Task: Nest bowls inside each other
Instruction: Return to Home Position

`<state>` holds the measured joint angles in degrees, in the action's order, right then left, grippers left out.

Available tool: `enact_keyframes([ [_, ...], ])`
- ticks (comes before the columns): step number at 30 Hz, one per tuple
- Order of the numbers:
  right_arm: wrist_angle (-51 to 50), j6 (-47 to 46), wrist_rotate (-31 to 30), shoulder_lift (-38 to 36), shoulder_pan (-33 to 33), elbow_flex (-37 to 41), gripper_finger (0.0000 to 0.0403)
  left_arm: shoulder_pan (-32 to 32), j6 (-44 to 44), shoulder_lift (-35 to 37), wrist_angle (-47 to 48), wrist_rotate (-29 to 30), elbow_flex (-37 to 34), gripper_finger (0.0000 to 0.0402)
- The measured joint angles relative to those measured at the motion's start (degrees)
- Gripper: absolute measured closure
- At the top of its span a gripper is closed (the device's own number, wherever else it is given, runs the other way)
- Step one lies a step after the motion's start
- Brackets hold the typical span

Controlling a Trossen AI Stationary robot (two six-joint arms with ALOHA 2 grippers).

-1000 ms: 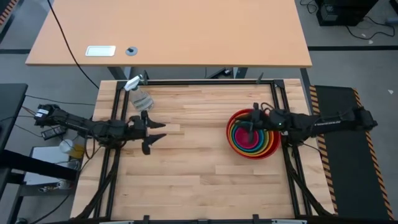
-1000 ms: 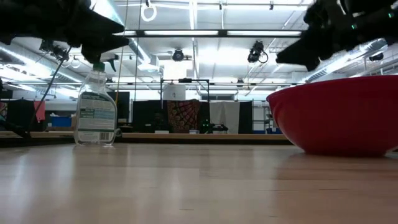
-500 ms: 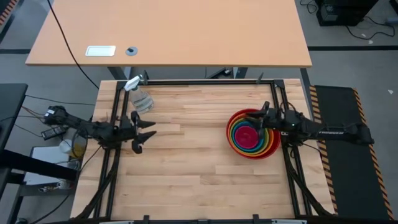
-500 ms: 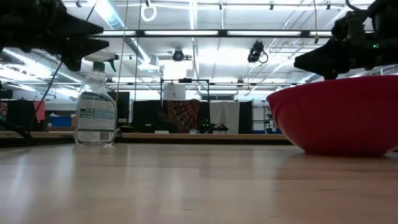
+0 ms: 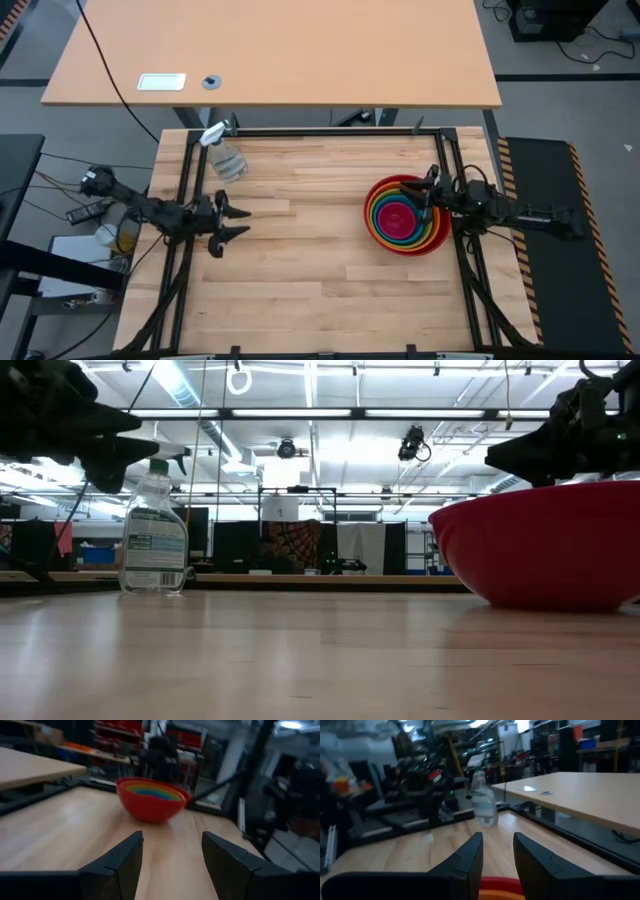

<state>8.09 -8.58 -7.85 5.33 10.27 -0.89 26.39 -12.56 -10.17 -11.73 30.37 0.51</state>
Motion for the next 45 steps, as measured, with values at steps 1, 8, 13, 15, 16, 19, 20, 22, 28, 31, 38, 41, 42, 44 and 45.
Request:
enact_keyframes([
  [1,0.01,-0.67,-1.34,-0.59,-0.01,0.00,0.0286,0.69,0.02,0.08,0.47,0.11,-0.01,0.0194],
  [8,0.19,-10.52,-5.88,-1.65,0.01,-0.09,0.0286,3.18,6.78,0.11,-4.49,1.48,-0.02,0.0194],
  [13,0.21,-10.96,-5.63,-1.65,0.01,-0.09,0.0286,2.84,10.68,0.11,-3.46,1.27,-0.04,0.0194],
  [15,0.19,-10.93,-5.63,-1.65,0.01,-0.09,0.0286,2.45,10.16,0.11,-1.86,-0.07,-0.04,0.0194],
  [16,0.22,-10.91,-5.60,-1.65,0.01,-0.09,0.0286,2.30,9.29,0.11,-1.01,-0.29,-0.04,0.0194],
  [19,0.21,-10.83,-5.60,-1.65,0.01,-0.09,0.0286,2.30,7.61,0.11,0.30,-0.65,-0.04,0.0194],
  [20,0.23,-10.82,-5.60,-1.65,0.01,-0.09,0.0286,2.30,7.19,0.11,0.53,-0.66,-0.04,0.0194],
  [22,0.21,-10.80,-5.60,-1.65,0.01,-0.09,0.0286,2.34,6.74,0.11,1.54,-0.66,-0.07,0.0194],
  [28,0.23,-10.80,-5.58,-1.63,0.01,-0.09,0.0286,2.85,5.18,0.06,2.50,-0.83,-0.07,0.0194],
  [31,0.21,-10.80,-5.57,-1.63,0.01,-0.09,0.0286,3.23,4.74,0.06,2.49,-1.27,-0.07,0.0194],
  [38,2.56,-5.08,-5.79,-1.61,0.01,-0.17,0.0286,2.88,4.15,0.06,2.46,-0.39,-0.09,0.0194],
  [41,2.84,-4.79,-5.76,-1.61,0.01,-0.17,0.0286,2.41,4.15,0.06,2.45,0.08,-0.09,0.0194],
  [42,2.66,-4.17,-5.76,-1.61,0.01,-0.17,0.0286,2.25,4.19,0.06,2.47,0.11,-0.09,0.0194],
  [44,1.04,-2.77,-5.60,-1.61,0.01,-0.17,0.0286,1.89,4.20,0.06,2.45,0.13,-0.09,0.0194],
  [45,0.00,-2.49,-5.40,-1.61,0.01,-0.17,0.0286,1.72,4.21,0.06,2.46,0.14,-0.09,0.0194],
])
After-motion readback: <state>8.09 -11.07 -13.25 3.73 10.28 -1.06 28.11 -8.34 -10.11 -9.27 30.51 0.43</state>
